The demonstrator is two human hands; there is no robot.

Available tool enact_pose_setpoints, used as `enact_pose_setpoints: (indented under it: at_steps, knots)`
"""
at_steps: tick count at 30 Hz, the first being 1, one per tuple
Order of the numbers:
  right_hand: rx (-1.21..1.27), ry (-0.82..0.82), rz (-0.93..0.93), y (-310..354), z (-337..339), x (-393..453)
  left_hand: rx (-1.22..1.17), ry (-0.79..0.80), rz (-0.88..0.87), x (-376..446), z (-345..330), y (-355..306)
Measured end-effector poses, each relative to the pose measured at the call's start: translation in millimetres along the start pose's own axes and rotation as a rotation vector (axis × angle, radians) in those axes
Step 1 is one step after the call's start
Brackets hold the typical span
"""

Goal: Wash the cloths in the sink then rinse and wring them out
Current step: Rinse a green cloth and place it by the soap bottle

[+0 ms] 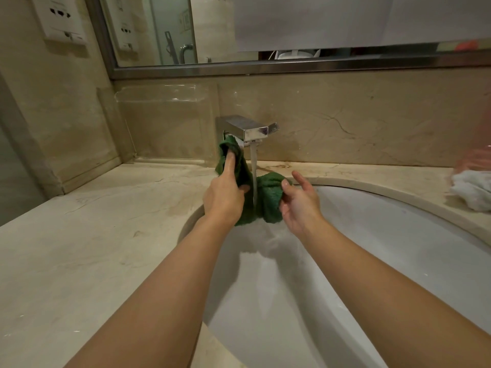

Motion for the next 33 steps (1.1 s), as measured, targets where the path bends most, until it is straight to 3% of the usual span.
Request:
enact_pose_setpoints:
  at_steps: [3, 6, 11, 20, 24, 29, 33]
  knots:
    - [0.003, 0.137, -0.045, -2, -12, -9, -0.02, -0.067, 0.03, 1, 6, 3]
    - [-0.255, 0.234, 0.003, -6, -18, -11, -0.141, -0.115, 0.095, 3, 10, 8]
    - [-0.721, 0.087, 0.328, -1, -12, -7, -0.246, -0.199, 0.017, 2, 17, 2]
    - [-0.832, 0.031, 0.467, 15, -12, -7, -0.369, -0.286, 0.085, 6, 26, 8]
    - [-0.631, 0.024, 0.351, 16, -6, -3, -0.415, -0.201, 0.111, 5, 19, 8]
    - [-0.326, -0.002, 0.083, 13, -3, -5, -0.41, 0.024, 0.117, 2, 2, 5]
    - [-0.244, 0.065, 0.002, 7, -8, -6, -0.13, 0.327, 0.185, -10, -21, 9]
Point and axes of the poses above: each hand's wrist, its own x-axis towards the middle knuckle, its own z-axis out of the back of the hand, y = z × x, the point moved 7 cm from there along x, towards the middle knuckle, and after that the axes turned 8 degrees about -y, right-handed, at the moved point
